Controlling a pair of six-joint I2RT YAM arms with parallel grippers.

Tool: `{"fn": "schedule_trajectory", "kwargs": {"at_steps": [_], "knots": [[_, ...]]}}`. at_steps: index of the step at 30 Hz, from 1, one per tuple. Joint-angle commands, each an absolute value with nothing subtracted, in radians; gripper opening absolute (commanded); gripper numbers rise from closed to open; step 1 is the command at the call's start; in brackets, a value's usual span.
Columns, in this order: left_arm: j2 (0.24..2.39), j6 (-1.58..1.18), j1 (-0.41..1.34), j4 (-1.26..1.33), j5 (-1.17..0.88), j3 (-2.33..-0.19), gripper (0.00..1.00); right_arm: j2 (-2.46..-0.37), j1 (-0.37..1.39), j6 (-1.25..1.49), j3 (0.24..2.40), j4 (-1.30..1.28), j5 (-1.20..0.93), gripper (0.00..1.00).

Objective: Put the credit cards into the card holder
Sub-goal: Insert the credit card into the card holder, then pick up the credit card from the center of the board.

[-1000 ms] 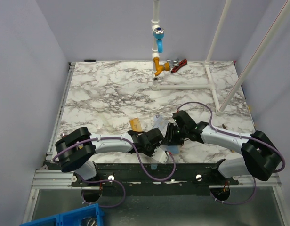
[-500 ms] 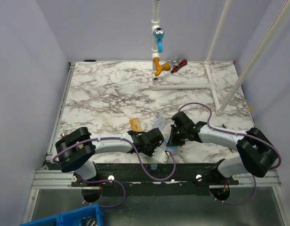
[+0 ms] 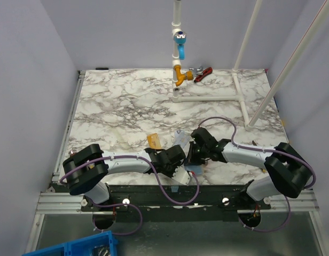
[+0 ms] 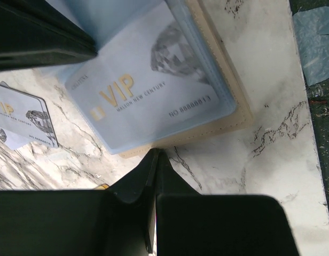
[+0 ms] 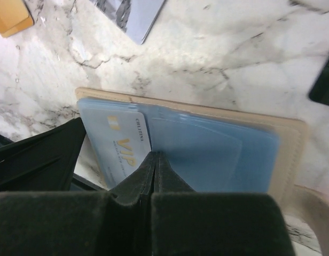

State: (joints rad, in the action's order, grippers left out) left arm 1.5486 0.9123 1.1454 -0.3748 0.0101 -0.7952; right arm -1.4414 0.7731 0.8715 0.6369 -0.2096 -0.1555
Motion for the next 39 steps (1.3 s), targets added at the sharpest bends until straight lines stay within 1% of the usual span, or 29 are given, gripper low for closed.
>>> {"fn": "schedule_trajectory", "kwargs": {"at_steps": [1, 5, 11, 12, 13, 14, 15, 18, 21, 25, 27, 32, 37, 39], "knots": [[1.560, 0.911, 1.144, -0.356, 0.014, -0.808, 0.00, -1.477, 0.818, 0.898, 0.671, -0.185, -0.179, 0.01], [1.556, 0.907, 1.146, -0.360, 0.015, -0.812, 0.00, -1.486, 0.824, 0.892, 0.674, -0.178, -0.203, 0.01], [1.547, 0.902, 1.143, -0.368, 0.021, -0.805, 0.00, -1.418, 0.814, 0.879, 0.662, -0.280, -0.132, 0.01], [1.544, 0.900, 1.140, -0.373, 0.024, -0.804, 0.00, -1.397, 0.807, 0.873, 0.660, -0.299, -0.123, 0.04], [1.540, 0.897, 1.136, -0.378, 0.025, -0.806, 0.00, -1.381, 0.798, 0.867, 0.661, -0.320, -0.114, 0.09], [1.534, 0.893, 1.130, -0.387, 0.022, -0.810, 0.00, -1.359, 0.783, 0.858, 0.662, -0.339, -0.107, 0.16], [1.528, 0.884, 1.124, -0.397, 0.018, -0.818, 0.00, -1.341, 0.768, 0.848, 0.666, -0.364, -0.098, 0.25], [1.504, 0.855, 1.095, -0.452, 0.001, -0.858, 0.00, -1.285, 0.678, 0.806, 0.686, -0.417, -0.091, 0.41], [1.486, 0.815, 1.062, -0.530, -0.072, -0.919, 0.00, -1.264, 0.564, 0.756, 0.723, -0.457, -0.088, 0.52], [1.487, 0.755, 1.012, -0.629, -0.173, -1.045, 0.01, -1.292, 0.486, 0.731, 0.791, -0.498, -0.008, 0.61], [1.506, 0.714, 0.988, -0.659, -0.228, -1.117, 0.01, -1.316, 0.447, 0.729, 0.800, -0.498, 0.036, 0.63], [1.623, 0.542, 0.954, -0.622, -0.282, -1.280, 0.02, -1.327, 0.346, 0.737, 0.758, -0.455, 0.076, 0.63], [1.778, 0.382, 0.913, -0.608, -0.406, -1.437, 0.02, -1.311, 0.323, 0.766, 0.720, -0.424, 0.151, 0.59], [1.840, 0.336, 0.899, -0.606, -0.441, -1.484, 0.02, -1.314, 0.321, 0.770, 0.710, -0.414, 0.149, 0.58]]}}
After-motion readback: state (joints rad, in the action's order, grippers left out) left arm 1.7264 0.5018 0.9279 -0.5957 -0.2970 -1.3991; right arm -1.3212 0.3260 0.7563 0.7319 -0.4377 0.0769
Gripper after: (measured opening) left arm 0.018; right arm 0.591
